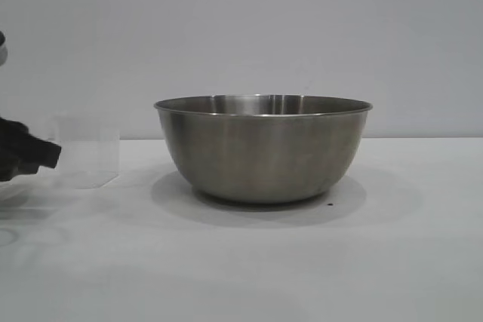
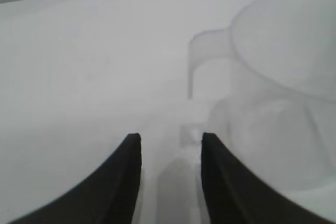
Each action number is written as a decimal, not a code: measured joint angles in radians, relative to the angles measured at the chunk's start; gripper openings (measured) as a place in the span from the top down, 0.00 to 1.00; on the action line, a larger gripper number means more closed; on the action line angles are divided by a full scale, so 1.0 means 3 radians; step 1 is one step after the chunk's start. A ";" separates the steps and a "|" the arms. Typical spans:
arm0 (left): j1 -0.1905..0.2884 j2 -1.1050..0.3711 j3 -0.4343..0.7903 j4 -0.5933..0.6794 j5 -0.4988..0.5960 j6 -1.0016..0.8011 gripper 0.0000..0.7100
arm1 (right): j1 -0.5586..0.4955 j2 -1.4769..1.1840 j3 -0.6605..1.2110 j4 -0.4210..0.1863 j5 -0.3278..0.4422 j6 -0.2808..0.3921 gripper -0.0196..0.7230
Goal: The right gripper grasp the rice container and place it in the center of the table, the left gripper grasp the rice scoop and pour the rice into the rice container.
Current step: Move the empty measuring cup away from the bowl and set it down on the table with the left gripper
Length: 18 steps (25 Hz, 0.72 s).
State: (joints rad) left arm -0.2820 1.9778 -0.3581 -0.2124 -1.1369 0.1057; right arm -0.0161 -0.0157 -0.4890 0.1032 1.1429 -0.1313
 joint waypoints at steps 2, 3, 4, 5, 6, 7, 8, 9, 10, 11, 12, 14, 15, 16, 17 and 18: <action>0.0000 -0.0152 0.0109 0.0114 0.0000 0.0000 0.69 | 0.0000 0.0000 0.0000 0.0000 0.0000 0.0000 0.29; 0.0000 -0.0216 0.0162 0.0158 0.0000 0.0000 0.69 | 0.0000 0.0000 0.0000 0.0000 0.0000 0.0000 0.29; 0.0000 -0.0291 0.0199 0.0202 0.0000 0.0000 0.69 | 0.0000 0.0000 0.0000 0.0000 0.0000 0.0000 0.29; 0.0000 -0.0363 0.0240 0.0249 0.0000 0.0000 0.69 | 0.0000 0.0000 0.0000 0.0000 0.0000 0.0000 0.29; 0.0000 -0.0422 0.0275 0.0293 0.0000 -0.0008 0.63 | 0.0000 0.0000 0.0000 0.0000 0.0000 0.0000 0.29; 0.0000 -0.0486 0.0304 0.0343 0.0000 -0.0032 0.58 | 0.0000 0.0000 0.0000 0.0000 0.0000 0.0000 0.29; 0.0000 -0.0537 0.0317 0.0411 0.0000 -0.0057 0.52 | 0.0000 0.0000 0.0000 0.0000 0.0000 0.0000 0.29; 0.0000 -0.0576 0.0326 0.0473 0.0000 -0.0072 0.43 | 0.0000 0.0000 0.0000 0.0000 0.0000 0.0000 0.29; 0.0000 -0.0598 0.0332 0.0524 0.0000 -0.0096 0.34 | 0.0000 0.0000 0.0000 0.0000 0.0000 0.0000 0.29; 0.0000 -0.0616 0.0332 0.0552 0.0000 -0.0153 0.25 | 0.0000 0.0000 0.0000 0.0000 0.0000 0.0000 0.29; 0.0000 -0.0642 0.0339 0.0577 0.0000 -0.0259 0.19 | 0.0000 0.0000 0.0000 0.0000 0.0000 0.0000 0.29; 0.0000 -0.0684 0.0362 0.0621 0.0000 -0.0407 0.17 | 0.0000 0.0000 0.0000 0.0000 0.0000 0.0000 0.29; 0.0000 -0.0712 0.0368 0.0690 0.0000 -0.0449 0.17 | 0.0000 0.0000 0.0000 0.0000 0.0000 0.0000 0.29; 0.0000 -0.0747 0.0384 0.0775 0.0000 -0.0464 0.17 | 0.0000 0.0000 0.0000 0.0000 0.0000 0.0000 0.29; 0.0000 -0.0779 0.0398 0.0877 0.0000 -0.0477 0.27 | 0.0000 0.0000 0.0000 0.0000 0.0000 0.0000 0.29; 0.0000 -0.0821 0.0399 0.0964 0.0000 -0.0485 0.34 | 0.0000 0.0000 0.0000 0.0000 0.0000 0.0000 0.29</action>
State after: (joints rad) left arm -0.2820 1.7316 -0.2385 0.0767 -1.1369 -0.0398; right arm -0.0161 -0.0157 -0.4890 0.1032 1.1429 -0.1313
